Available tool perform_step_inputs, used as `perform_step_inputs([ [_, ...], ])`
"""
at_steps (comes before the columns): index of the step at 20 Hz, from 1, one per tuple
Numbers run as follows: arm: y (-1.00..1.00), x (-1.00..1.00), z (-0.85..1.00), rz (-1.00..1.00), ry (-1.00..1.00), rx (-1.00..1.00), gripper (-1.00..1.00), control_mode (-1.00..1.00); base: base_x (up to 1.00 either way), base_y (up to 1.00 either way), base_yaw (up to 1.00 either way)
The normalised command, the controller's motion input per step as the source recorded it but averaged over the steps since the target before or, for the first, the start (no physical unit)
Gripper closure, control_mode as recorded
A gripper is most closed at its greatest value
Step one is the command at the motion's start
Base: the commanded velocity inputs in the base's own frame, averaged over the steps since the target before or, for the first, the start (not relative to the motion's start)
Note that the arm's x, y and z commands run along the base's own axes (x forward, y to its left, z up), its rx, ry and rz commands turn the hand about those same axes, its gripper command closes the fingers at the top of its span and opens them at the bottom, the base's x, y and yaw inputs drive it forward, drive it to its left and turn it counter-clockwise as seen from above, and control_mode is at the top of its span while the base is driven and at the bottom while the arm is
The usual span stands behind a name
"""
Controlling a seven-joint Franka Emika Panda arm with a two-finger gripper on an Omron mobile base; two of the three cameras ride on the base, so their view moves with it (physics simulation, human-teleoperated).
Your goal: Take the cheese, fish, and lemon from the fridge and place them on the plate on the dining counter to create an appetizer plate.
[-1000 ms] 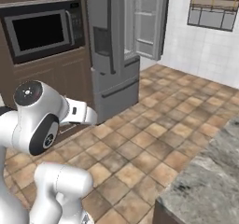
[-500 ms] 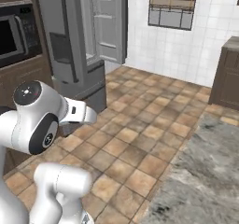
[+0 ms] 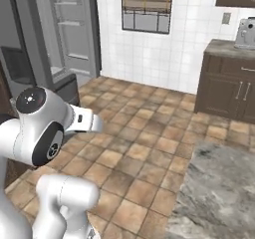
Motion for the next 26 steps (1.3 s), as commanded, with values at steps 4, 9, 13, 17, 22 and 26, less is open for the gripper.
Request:
perform_step_inputs([
  [4, 0.0, 0.0, 0.0, 0.0, 0.0, 0.0, -1.0, 1.0, 1.0, 0.42, -0.14],
  [9, 0.0, 0.0, 0.0, 0.0, 0.0, 0.0, -1.0, 1.0, 1.0, 0.24, -0.02],
  [13, 0.0, 0.0, 0.0, 0.0, 0.0, 0.0, -1.0, 1.0, 0.99, -0.07, 0.19],
  [17, 0.0, 0.0, 0.0, 0.0, 0.0, 0.0, -1.0, 1.0, 0.87, -0.2, 0.3],
  [22, 0.0, 0.0, 0.0, 0.0, 0.0, 0.0, -1.0, 1.0, 0.6, -0.07, 0.38],
  [26, 0.0, 0.0, 0.0, 0.0, 0.0, 0.0, -1.0, 1.0, 0.53, -0.07, 0.44],
])
